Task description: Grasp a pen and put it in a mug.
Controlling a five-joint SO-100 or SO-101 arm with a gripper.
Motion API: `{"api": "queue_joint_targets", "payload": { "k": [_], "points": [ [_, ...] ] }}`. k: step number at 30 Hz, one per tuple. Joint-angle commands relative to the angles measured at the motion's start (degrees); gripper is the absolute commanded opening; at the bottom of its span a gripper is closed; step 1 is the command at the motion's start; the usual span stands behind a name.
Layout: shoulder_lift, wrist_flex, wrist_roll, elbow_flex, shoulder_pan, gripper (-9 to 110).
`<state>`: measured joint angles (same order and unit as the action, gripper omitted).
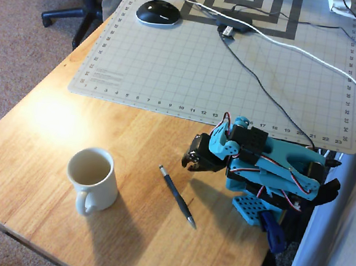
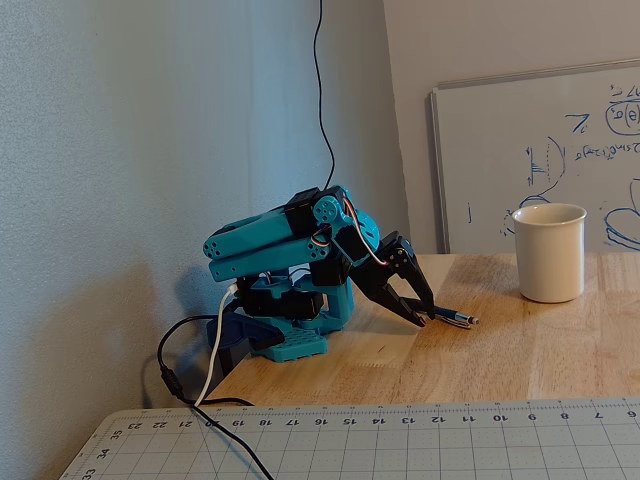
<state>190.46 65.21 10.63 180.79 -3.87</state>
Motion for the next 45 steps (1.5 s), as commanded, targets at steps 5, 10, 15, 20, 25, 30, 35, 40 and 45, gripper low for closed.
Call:
{"api": "queue_joint_targets", "payload": {
  "k": [5, 10, 15, 20, 25, 30, 35, 40, 45],
  "points": [
    [1.32, 0.26, 0.26, -0.88, -0.26, 5],
    [1.32, 0.26, 0.18, -0.88, -0.26, 5],
    [0.97, 0.09, 0.62, -0.88, -0.35, 6],
    [-0.97, -0.09, 1.58, -2.37, -4.13, 8],
    [-11.34, -0.09, 7.21, -10.2, -7.56, 9],
    [-24.96, 0.35, 19.16, -20.92, -7.38, 9],
    [-34.37, 0.53, 33.49, -29.27, -7.12, 15],
    [-44.91, 0.7, 42.28, -35.33, -5.19, 21],
    [-55.63, 0.09, 45.53, -40.08, -5.63, 22]
  ]
}}
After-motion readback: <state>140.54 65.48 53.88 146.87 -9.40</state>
